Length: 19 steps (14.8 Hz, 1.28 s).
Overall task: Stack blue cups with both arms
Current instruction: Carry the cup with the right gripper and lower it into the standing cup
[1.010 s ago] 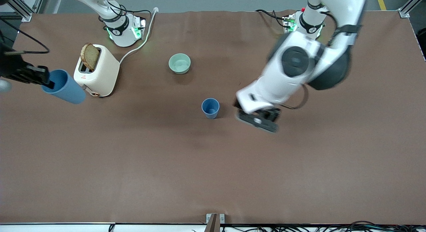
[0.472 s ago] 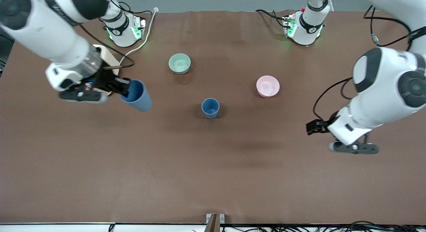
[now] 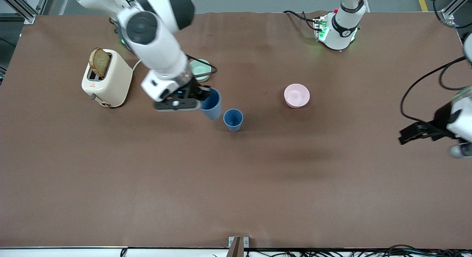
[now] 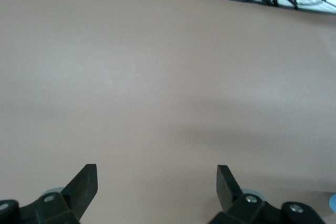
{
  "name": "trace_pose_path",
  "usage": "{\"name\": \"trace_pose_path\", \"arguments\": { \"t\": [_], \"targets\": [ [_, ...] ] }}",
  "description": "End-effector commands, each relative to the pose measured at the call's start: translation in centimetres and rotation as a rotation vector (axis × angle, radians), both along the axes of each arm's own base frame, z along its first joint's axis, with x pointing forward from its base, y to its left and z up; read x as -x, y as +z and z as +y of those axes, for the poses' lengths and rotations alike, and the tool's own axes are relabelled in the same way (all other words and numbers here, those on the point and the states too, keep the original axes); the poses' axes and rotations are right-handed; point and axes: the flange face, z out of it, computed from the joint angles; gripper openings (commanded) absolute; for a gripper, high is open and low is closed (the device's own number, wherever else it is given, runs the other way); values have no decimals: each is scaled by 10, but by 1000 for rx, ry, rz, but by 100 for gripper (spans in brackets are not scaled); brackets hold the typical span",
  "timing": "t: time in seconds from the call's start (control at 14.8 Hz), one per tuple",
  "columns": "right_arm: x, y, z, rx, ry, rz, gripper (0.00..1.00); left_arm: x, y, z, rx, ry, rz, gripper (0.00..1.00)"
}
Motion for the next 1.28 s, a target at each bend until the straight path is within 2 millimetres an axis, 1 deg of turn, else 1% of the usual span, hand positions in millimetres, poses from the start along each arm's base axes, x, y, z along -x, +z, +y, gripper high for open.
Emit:
{"name": "trace_pose_path", "arguments": {
  "t": [0.0,0.07,0.13,0.2,0.27,0.34,0.4,0.54,0.61,0.74,0.88,0.94,1.01,1.08,1.21],
  "targets": [
    [1,-25,9,16,-6,4,2,24,35,7,14,-22,-23,100],
    [5,-36,12,10,-3,-7,2,31,43,8,16,-41,-17,100],
    [14,-52,19,10,8,-10,2,38,50,7,17,-47,-9,100],
    [22,-68,22,14,14,-9,2,49,66,1,24,-58,-28,100],
    [27,-75,25,14,12,-10,2,55,65,-14,25,-80,-6,100],
    [29,-77,27,13,10,-10,2,61,63,-22,29,-88,33,100],
    [28,-82,28,16,8,-8,2,65,59,-22,29,-88,72,100],
    [27,-90,34,3,5,-20,2,64,55,-16,32,-77,83,100],
    [28,-98,38,5,2,-19,2,63,55,-15,37,-75,80,100],
    [27,-112,41,9,4,-19,2,60,57,-18,35,-77,55,100],
    [24,-117,43,-4,1,-38,2,61,55,-15,35,-72,57,100],
    [24,-117,44,-3,5,-39,2,62,50,-11,36,-63,62,100],
    [24,-120,44,0,6,-38,2,65,50,-7,37,-58,54,100],
    [25,-127,45,8,8,-29,3,66,46,-7,38,-58,51,100],
    [28,-132,44,18,15,-20,5,72,39,-5,41,-54,31,100]
  ]
}}
